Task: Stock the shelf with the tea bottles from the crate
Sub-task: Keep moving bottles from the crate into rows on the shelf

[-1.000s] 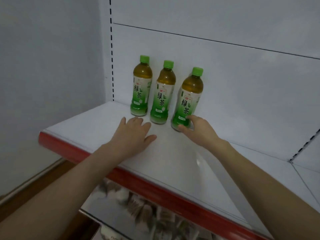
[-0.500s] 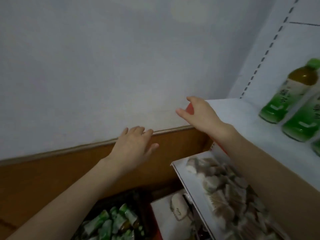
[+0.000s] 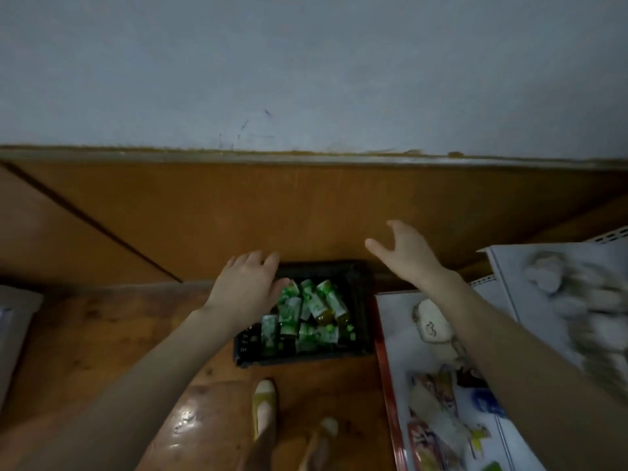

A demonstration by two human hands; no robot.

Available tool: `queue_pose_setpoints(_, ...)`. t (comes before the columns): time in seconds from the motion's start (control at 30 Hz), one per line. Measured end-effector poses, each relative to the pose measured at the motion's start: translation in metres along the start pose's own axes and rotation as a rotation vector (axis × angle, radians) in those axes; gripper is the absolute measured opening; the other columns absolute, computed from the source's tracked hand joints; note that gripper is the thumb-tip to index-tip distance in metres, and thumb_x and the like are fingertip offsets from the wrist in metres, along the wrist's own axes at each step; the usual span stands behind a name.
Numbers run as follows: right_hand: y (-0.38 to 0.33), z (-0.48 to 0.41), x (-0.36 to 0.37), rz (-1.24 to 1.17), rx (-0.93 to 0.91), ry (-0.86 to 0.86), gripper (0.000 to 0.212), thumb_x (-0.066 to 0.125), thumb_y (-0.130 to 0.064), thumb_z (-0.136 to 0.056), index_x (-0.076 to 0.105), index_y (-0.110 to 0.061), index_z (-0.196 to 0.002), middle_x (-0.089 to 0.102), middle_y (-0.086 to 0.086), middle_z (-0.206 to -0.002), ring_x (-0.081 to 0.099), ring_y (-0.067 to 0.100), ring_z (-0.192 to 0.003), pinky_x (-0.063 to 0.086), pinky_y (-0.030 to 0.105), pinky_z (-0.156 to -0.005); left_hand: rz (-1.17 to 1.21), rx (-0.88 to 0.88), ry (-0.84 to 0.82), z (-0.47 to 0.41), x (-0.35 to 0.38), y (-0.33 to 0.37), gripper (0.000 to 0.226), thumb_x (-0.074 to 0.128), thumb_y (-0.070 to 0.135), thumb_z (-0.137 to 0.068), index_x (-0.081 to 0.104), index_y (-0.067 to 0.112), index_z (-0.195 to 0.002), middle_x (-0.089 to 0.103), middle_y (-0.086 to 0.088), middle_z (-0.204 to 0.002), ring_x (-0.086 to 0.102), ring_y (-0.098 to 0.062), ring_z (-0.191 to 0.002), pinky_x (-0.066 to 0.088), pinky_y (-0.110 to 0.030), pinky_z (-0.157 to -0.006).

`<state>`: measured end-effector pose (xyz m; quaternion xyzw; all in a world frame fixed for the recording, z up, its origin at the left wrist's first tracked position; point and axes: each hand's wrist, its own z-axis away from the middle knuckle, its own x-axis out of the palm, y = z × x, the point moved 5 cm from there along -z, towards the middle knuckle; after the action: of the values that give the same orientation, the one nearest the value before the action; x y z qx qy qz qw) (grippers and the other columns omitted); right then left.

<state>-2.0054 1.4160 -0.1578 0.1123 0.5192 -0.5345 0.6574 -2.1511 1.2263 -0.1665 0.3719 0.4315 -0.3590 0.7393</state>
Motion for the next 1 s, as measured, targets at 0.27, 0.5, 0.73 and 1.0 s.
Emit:
queue_pose_setpoints(0.27,0.076,-0.056,0.143,0.016,0.12,-0.163,0.065,0.051,-0.041,-0.09,0.031,-0.002,-0.138,0.046,0.018,-0.134,0.046,0.031,-0.122,0.041,0.037,-0.094,0.058,-0.054,-0.168,-0.049,0.139,-0.036,0.052,0.035,0.038,-0.097,0.03,0.011,-0.141,0.046,-0.014,-0.136,0.044,-0.031,-0.123,0.041,-0.037,-0.096)
queue_pose_setpoints(0.5,0.154,-0.131,0.299,-0.004,0.167,-0.256,0.064,0.05,-0.044,-0.09,0.031,-0.008,-0.139,0.044,0.014,-0.137,0.047,0.031,-0.121,0.044,0.039,-0.094,0.088,-0.104,-0.24,-0.126,0.305,-0.071,0.051,0.043,0.036,-0.095,0.035,0.009,-0.137,0.048,-0.016,-0.131,0.048,-0.035,-0.118,0.042,-0.042,-0.093)
queue_pose_setpoints(0.73,0.212,-0.196,0.421,0.004,0.175,-0.249,0.061,0.057,-0.049,-0.081,0.042,-0.012,-0.127,0.055,0.012,-0.12,0.056,0.031,-0.107,0.05,0.045,-0.085,0.091,-0.161,-0.223,-0.207,0.435,-0.11,0.057,0.046,0.032,-0.093,0.03,0.003,-0.14,0.044,-0.024,-0.133,0.043,-0.041,-0.121,0.039,-0.047,-0.098)
queue_pose_setpoints(1.0,0.25,-0.256,0.487,0.134,0.226,-0.201,0.072,0.065,-0.053,-0.074,0.041,-0.008,-0.125,0.05,0.013,-0.124,0.048,0.032,-0.117,0.048,0.043,-0.086,0.083,-0.248,-0.143,-0.28,0.509,-0.15,0.076,0.052,0.038,-0.09,0.011,0.008,-0.147,0.024,-0.023,-0.148,0.026,-0.04,-0.134,0.024,-0.049,-0.11)
